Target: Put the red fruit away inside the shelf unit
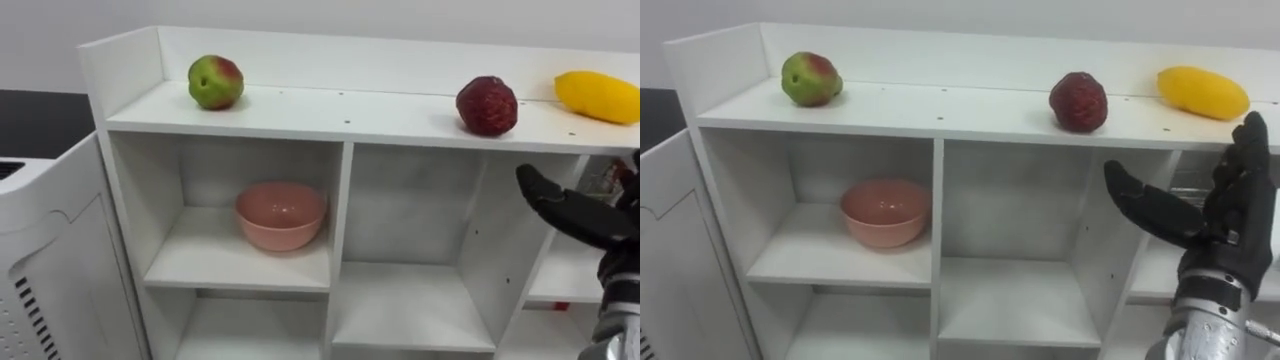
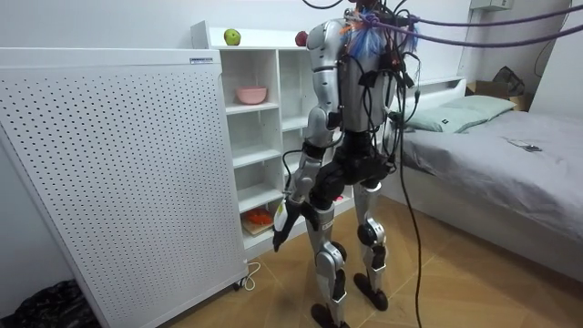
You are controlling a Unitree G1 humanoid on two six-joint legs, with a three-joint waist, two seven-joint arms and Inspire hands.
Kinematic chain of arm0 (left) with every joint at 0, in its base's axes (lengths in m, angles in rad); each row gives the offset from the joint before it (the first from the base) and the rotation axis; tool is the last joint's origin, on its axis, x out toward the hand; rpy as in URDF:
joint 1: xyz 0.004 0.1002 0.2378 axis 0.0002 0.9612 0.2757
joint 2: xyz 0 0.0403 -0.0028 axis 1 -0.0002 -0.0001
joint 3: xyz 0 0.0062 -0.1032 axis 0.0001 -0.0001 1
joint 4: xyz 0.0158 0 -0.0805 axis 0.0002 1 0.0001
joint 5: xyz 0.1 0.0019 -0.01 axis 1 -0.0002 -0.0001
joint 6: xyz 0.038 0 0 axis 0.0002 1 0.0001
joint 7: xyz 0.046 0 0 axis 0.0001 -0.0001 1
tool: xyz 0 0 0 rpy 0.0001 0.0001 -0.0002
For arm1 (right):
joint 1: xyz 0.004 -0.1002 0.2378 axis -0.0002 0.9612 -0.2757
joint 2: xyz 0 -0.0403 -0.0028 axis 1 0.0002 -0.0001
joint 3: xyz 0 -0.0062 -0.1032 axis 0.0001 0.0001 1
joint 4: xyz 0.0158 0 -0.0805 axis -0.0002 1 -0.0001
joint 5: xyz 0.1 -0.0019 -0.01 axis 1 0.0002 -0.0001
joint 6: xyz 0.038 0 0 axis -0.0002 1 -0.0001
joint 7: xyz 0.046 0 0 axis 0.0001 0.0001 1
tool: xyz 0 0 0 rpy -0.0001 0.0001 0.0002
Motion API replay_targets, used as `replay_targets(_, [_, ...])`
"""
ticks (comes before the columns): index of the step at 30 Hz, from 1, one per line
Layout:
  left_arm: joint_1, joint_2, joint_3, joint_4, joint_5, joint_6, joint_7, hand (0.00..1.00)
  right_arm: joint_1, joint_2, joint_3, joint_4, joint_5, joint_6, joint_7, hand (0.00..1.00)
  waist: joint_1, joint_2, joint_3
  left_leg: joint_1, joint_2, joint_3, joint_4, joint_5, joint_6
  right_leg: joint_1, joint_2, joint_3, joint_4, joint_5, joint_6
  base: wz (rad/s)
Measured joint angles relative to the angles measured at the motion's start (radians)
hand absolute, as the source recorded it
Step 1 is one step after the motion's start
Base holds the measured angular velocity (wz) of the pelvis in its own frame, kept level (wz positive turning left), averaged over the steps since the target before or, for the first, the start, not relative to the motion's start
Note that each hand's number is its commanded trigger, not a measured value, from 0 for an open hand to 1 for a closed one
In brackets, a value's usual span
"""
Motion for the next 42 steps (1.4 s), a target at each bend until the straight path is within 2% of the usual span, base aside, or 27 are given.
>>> replay_targets(4, [-0.002, 0.003, 0.0, 0.0, -0.001, 0.0, -0.003, 0.0, -0.003, -0.028, 0.005, 0.0, 0.004, 0.006, 0.0, 0.0, 0.003, -0.004, 0.0014, 0.0, 0.0, -0.002, 0.0, 0.0, 0.0, -0.003, 0.0, 0.001, 0.001, 0.0, 0.0, -0.02])
replay_targets(7, [-0.002, 0.012, 0.0, 0.0, 0.0, 0.0, -0.008, 0.0, -0.049, -0.056, 0.009, 0.0, 0.004, 0.011, -0.002, 0.0, 0.01, -0.006, 0.0022, -0.002, 0.0, -0.01, 0.0, 0.0, 0.0, -0.005, 0.001, 0.0, 0.001, 0.0, 0.0, -0.03])
replay_targets(11, [-0.003, 0.028, 0.0, 0.0, 0.0, 0.0, -0.011, 0.0, -0.084, -0.09, 0.015, 0.001, 0.004, 0.011, 0.0, 0.0, 0.016, -0.021, 0.0014, -0.003, -0.001, -0.026, 0.0, 0.0, 0.0, -0.002, 0.001, -0.011, 0.001, 0.0, 0.0, 0.08])
replay_targets(14, [-0.004, 0.03, 0.0, 0.0, 0.0, 0.001, -0.011, 0.0, -0.118, -0.115, 0.027, 0.003, 0.005, 0.011, 0.011, 0.0, 0.02, -0.026, 0.0012, -0.003, -0.001, -0.027, 0.0, 0.0, 0.0, 0.0, 0.001, -0.012, 0.0, 0.0, 0.0, 0.02])
replay_targets(19, [0.0, 0.029, 0.0, 0.0, 0.016, 0.004, -0.011, 0.0, -0.151, -0.115, 0.028, 0.0, -0.001, 0.011, 0.033, 0.0, 0.022, -0.025, 0.0008, -0.004, -0.001, -0.035, 0.0, 0.0, 0.0, 0.003, 0.001, -0.025, -0.001, 0.0, 0.0, 0.05])
replay_targets(26, [0.001, 0.028, -0.001, -0.021, 0.016, 0.01, -0.007, 0.0, -0.151, -0.116, 0.029, -0.031, 0.0, 0.011, 0.054, 0.0, 0.023, -0.006, -0.0025, 0.002, -0.001, -0.041, 0.0, 0.0, 0.0, 0.012, 0.001, -0.026, -0.002, 0.0, 0.0, 0.02])
replay_targets(31, [-0.004, 0.031, -0.013, -0.021, 0.015, 0.01, -0.009, 0.0, -0.151, -0.117, 0.029, -0.019, 0.019, 0.011, 0.069, 0.0, 0.024, -0.009, -0.0007, 0.007, -0.001, -0.046, 0.0, 0.0, 0.0, 0.019, 0.001, -0.028, -0.003, 0.0, 0.0, 0.0])
replay_targets(35, [-0.005, 0.031, -0.018, -0.019, 0.015, 0.009, -0.01, 0.0, -0.151, -0.121, 0.028, -0.018, 0.05, 0.011, 0.09, 0.0, 0.022, -0.027, 0.0065, 0.004, -0.001, -0.051, 0.001, 0.0, -0.001, 0.019, 0.001, -0.037, -0.003, 0.0, 0.0, 0.03])
replay_targets(37, [-0.005, 0.03, -0.019, -0.018, 0.015, 0.009, -0.011, 0.0, -0.151, -0.125, 0.028, -0.015, 0.051, 0.011, 0.102, 0.0, 0.018, -0.037, 0.0051, 0.001, -0.001, -0.053, 0.002, 0.0, -0.001, 0.017, 0.001, -0.037, -0.003, 0.0, 0.0, 0.0])
replay_targets(40, [0.003, 0.031, -0.017, -0.018, 0.015, 0.009, -0.011, 0.0, -0.152, -0.154, 0.028, -0.01, 0.054, 0.011, 0.131, 0.0, 0.021, -0.053, -0.0009, -0.001, -0.001, -0.053, 0.002, 0.0, -0.001, 0.016, 0.001, -0.037, -0.002, 0.0, 0.0, 0.0])
replay_targets(42, [-0.001, 0.032, -0.01, -0.018, 0.015, 0.009, -0.011, 0.0, -0.177, -0.166, 0.029, 0.019, 0.078, 0.011, 0.164, 0.0, 0.027, -0.063, -0.0015, 0.001, -0.001, -0.054, 0.002, 0.0, -0.001, 0.018, 0.001, -0.037, -0.002, 0.0, 0.0, 0.0])
